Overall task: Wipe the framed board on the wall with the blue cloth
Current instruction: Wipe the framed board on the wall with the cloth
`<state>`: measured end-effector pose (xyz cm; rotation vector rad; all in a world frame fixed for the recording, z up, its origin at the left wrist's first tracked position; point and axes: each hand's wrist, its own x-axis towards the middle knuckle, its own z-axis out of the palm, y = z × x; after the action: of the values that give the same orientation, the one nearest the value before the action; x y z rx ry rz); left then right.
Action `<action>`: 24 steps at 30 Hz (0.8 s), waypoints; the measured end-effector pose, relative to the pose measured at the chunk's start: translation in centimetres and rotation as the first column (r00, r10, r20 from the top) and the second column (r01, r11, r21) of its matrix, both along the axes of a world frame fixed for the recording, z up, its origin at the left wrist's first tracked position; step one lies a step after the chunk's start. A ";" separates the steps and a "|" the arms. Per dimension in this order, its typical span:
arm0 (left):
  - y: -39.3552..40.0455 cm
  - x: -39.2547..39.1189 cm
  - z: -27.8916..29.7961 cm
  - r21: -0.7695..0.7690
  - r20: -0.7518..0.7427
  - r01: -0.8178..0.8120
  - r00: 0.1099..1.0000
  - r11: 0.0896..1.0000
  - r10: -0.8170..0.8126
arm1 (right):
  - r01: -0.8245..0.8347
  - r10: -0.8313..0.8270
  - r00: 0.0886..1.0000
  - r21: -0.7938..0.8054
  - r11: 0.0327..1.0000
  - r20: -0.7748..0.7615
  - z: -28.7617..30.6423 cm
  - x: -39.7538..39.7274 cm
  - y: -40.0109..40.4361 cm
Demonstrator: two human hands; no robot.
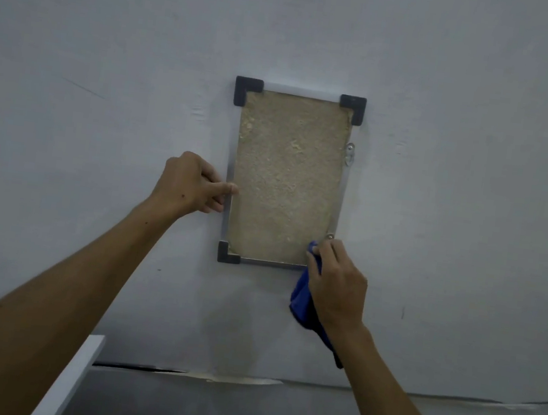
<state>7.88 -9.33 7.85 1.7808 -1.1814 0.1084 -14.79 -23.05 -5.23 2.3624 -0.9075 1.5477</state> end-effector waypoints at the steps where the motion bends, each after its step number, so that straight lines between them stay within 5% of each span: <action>1: 0.0 0.0 0.1 -0.001 0.004 0.001 1.000 1.000 -0.001 | -0.009 0.009 1.000 -0.008 1.000 -0.007 0.3 0.0 -0.1; 10: -0.2 -0.1 -0.1 0.001 0.025 -0.030 0.999 1.000 0.030 | 0.074 -0.045 0.988 -0.196 0.978 0.150 7.2 2.5 -0.2; 13: -0.2 0.0 -0.4 -0.013 0.024 -0.035 0.999 0.999 0.036 | -0.137 0.095 0.979 -0.239 0.961 -0.181 3.7 2.1 0.5; 16: -0.1 -0.4 -0.8 -0.047 0.012 -0.055 0.998 0.997 0.055 | -0.279 0.188 0.847 -0.115 0.953 -0.498 2.5 1.3 0.4; 20: 0.0 -1.3 -1.3 -0.066 0.034 -0.114 0.993 0.991 0.116 | -0.374 0.387 0.909 0.105 0.921 -0.156 5.2 0.3 1.0; 24: 0.2 -4.0 -2.6 -0.082 0.174 -0.320 0.928 0.944 0.330 | -0.502 0.506 0.862 0.219 0.837 0.042 7.7 -0.8 2.1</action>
<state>3.84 -9.17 5.30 1.9388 -0.9898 0.5064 -15.54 -20.97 2.47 2.9516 -0.4865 1.6576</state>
